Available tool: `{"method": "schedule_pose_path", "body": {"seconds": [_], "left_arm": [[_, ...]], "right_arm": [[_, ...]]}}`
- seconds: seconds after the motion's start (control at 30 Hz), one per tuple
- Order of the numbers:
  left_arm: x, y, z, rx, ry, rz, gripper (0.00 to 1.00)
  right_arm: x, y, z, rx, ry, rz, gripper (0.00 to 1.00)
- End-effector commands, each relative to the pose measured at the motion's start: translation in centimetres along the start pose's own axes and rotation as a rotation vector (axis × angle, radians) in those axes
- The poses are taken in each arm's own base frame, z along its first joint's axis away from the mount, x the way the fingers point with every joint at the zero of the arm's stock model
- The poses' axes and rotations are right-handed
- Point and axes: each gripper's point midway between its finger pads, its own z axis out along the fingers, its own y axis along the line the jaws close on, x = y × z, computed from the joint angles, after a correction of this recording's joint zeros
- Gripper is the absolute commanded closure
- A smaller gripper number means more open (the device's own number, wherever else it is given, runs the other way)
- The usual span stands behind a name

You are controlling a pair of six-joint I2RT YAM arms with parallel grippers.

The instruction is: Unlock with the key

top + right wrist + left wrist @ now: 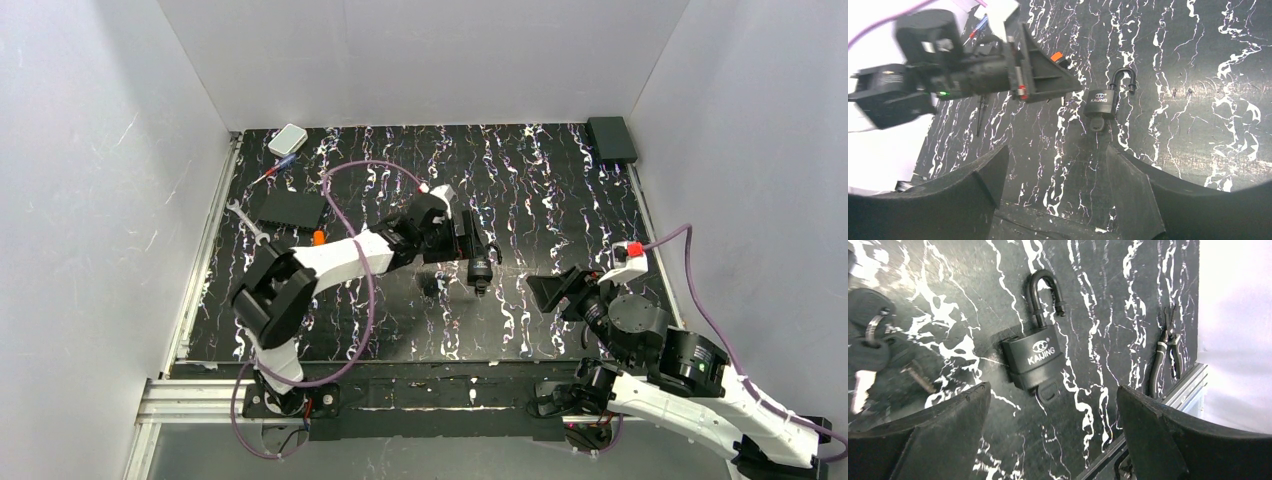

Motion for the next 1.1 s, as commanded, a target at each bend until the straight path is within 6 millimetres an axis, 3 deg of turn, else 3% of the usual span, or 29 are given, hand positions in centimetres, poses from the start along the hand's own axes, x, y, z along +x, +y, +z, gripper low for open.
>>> {"method": "schedule_pose_path", "body": {"seconds": [0.0, 0.27, 0.4, 0.47, 0.6, 0.7, 0.9, 0.97, 1.07], "left_arm": [[-3.8, -1.3, -6.8, -0.091, -0.102, 0.189, 0.05], [-5.3, 0.9, -17.5, -0.217, -0.266, 0.425, 0.04], [-5.6, 2.9, -22.0, -0.288, -0.375, 0.510, 0.02], [-6.2, 4.3, -24.1, -0.355, -0.437, 0.537, 0.02], [-8.0, 9.1, -28.6, -0.668, -0.555, 0.524, 0.02], [-8.3, 9.9, -30.0, -0.742, -0.569, 0.536, 0.02], [-9.7, 6.1, -32.1, -0.559, -0.689, 0.641, 0.02], [-10.4, 6.7, -33.0, -0.626, -0.716, 0.668, 0.02], [-10.6, 9.6, -33.4, -0.794, -0.758, 0.674, 0.02]], "right_arm": [[-2.3, 1.8, -0.2, -0.037, -0.051, 0.018, 0.21], [-2.8, 2.3, 0.2, -0.028, -0.058, -0.004, 0.21], [-3.0, 2.5, 0.4, -0.027, -0.070, 0.003, 0.21], [-3.0, 2.5, 0.6, -0.025, -0.073, 0.001, 0.21], [-2.8, 2.9, 1.0, -0.025, -0.070, -0.023, 0.21], [-2.7, 3.0, 1.3, -0.023, -0.067, -0.035, 0.21], [-2.1, 3.3, 1.9, -0.018, -0.047, -0.073, 0.20], [-1.4, 3.5, 2.3, -0.024, -0.023, -0.085, 0.19], [0.1, 3.7, 2.9, -0.029, 0.019, -0.089, 0.16]]}}
